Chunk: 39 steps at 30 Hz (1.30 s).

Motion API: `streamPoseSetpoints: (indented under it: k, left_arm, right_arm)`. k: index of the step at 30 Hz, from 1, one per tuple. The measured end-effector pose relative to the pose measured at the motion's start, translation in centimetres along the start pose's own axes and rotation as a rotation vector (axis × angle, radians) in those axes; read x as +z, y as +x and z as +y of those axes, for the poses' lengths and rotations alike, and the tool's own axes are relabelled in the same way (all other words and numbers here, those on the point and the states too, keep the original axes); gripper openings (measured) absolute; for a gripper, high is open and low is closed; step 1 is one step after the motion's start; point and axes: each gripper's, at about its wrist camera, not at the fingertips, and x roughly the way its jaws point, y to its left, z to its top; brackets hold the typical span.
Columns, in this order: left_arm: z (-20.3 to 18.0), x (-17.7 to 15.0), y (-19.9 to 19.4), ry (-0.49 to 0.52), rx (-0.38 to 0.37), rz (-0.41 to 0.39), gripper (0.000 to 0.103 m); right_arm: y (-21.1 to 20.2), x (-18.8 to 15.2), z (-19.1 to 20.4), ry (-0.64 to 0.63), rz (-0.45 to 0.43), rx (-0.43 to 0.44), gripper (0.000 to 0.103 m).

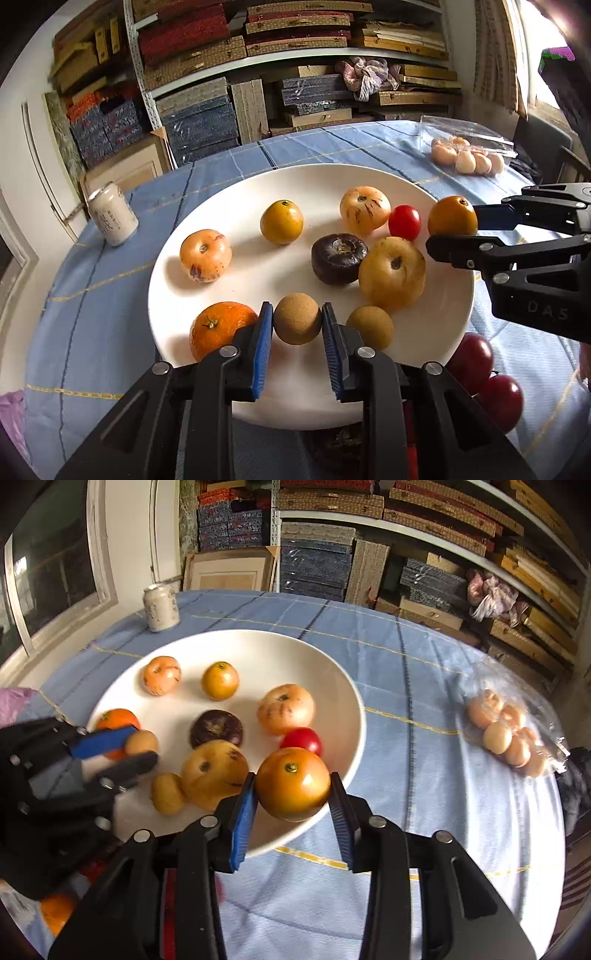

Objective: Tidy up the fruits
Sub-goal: 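Lower the brown fruit and tangerine onto the plate and open both tools, then move the left tool to the large tangerine and close around it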

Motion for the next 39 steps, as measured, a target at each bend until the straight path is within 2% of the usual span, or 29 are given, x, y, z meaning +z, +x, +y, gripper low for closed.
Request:
streamPoseSetpoints:
  k: [4, 6, 7, 8, 9, 10, 11, 13, 16, 28, 30, 33, 39]
  left_arm:
    - [0.6, 0.0, 0.0, -0.033, -0.025, -0.003, 0.031]
    - [0.5, 0.0, -0.4, -0.044, -0.042, -0.018, 0.044]
    - [0.4, 0.0, -0.8, -0.042, -0.038, -0.037, 0.056]
    - [0.2, 0.0, -1.3, -0.035, -0.017, -0.062, 0.063]
    - [0.0, 0.0, -1.7, -0.029, 0.007, -0.079, 0.074]
    - [-0.1, 0.0, -2.3, -0.020, 0.054, -0.114, 0.077]
    - [-0.1, 0.0, -2.7, -0.019, 0.061, -0.132, 0.077]
    - [0.3, 0.3, -3.3, -0.047, 0.039, -0.144, 0.077]
    - [0.6, 0.5, -3.8, -0.067, 0.037, -0.158, 0.077]
    - [0.0, 0.6, -7.0, -0.034, 0.062, -0.224, 0.077]
    - [-0.2, 0.4, -7.9, -0.021, 0.069, -0.230, 0.077]
    - [-0.7, -0.5, -9.4, 0.016, 0.103, -0.227, 0.077]
    - [-1.5, -3.6, -12.2, 0.040, 0.122, -0.224, 0.077]
  right_arm:
    - [0.5, 0.1, 1.0, -0.017, -0.011, -0.021, 0.038]
    - [0.8, 0.1, 1.2, -0.017, -0.012, -0.010, 0.038]
    - [1.1, 0.0, 1.4, -0.022, -0.015, -0.010, 0.038]
    - [1.2, -0.1, 1.5, -0.023, -0.025, -0.014, 0.042]
    - [1.2, -0.1, 1.6, -0.023, -0.033, -0.026, 0.048]
    - [1.0, -0.1, 1.5, -0.021, -0.048, -0.048, 0.065]
    - [0.4, -0.1, 1.4, -0.018, -0.080, -0.062, 0.075]
    - [-0.6, 0.1, 1.0, -0.001, -0.114, -0.049, 0.079]
    - [-1.2, 0.4, 0.8, 0.008, -0.128, -0.032, 0.079]
    - [-4.7, -0.1, 0.3, 0.035, -0.174, 0.006, 0.079]
    - [-6.1, -0.8, 0.5, 0.046, -0.185, 0.019, 0.080]
    - [-8.4, -2.3, 0.5, 0.049, -0.208, 0.039, 0.088]
    - [-12.9, -7.3, 0.4, 0.068, -0.259, 0.024, 0.095]
